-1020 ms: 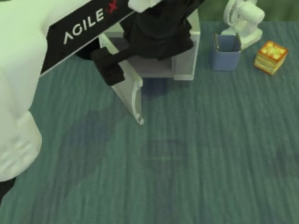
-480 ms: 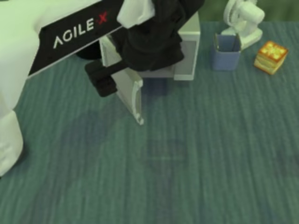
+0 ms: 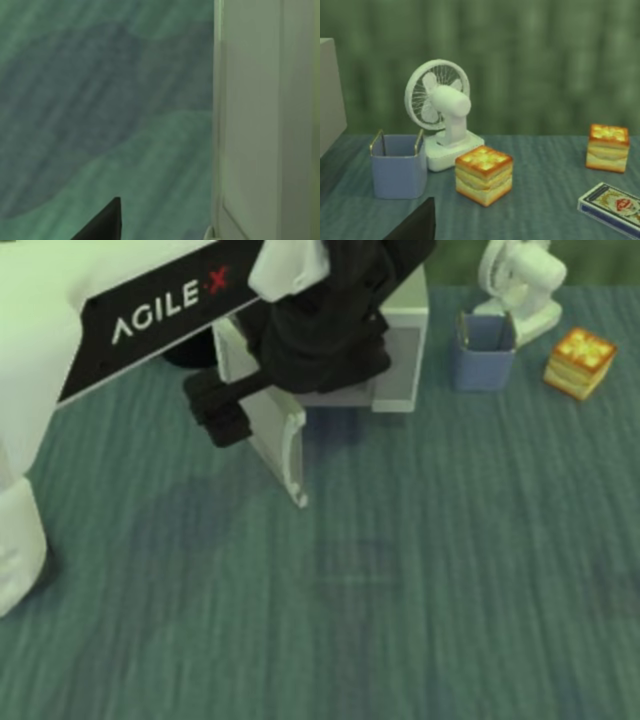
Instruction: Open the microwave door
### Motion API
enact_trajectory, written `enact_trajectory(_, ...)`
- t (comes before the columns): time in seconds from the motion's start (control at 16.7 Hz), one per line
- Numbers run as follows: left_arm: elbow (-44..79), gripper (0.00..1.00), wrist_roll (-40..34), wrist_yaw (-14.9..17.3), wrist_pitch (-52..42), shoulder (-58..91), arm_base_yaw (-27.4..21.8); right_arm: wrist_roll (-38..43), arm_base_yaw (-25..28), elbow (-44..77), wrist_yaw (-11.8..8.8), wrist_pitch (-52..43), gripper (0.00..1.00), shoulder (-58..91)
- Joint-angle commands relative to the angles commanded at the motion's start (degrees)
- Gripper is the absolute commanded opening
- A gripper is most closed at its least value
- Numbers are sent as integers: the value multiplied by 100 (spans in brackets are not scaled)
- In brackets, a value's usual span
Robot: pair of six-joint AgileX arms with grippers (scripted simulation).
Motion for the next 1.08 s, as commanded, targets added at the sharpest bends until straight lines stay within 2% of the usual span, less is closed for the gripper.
enact_trajectory(0.66,0,2,0,0,0,0,0,0,0,0,0,0,100,0)
enact_trajectory(1.08,0,0,0,0,0,0,0,0,0,0,0,0,100,0)
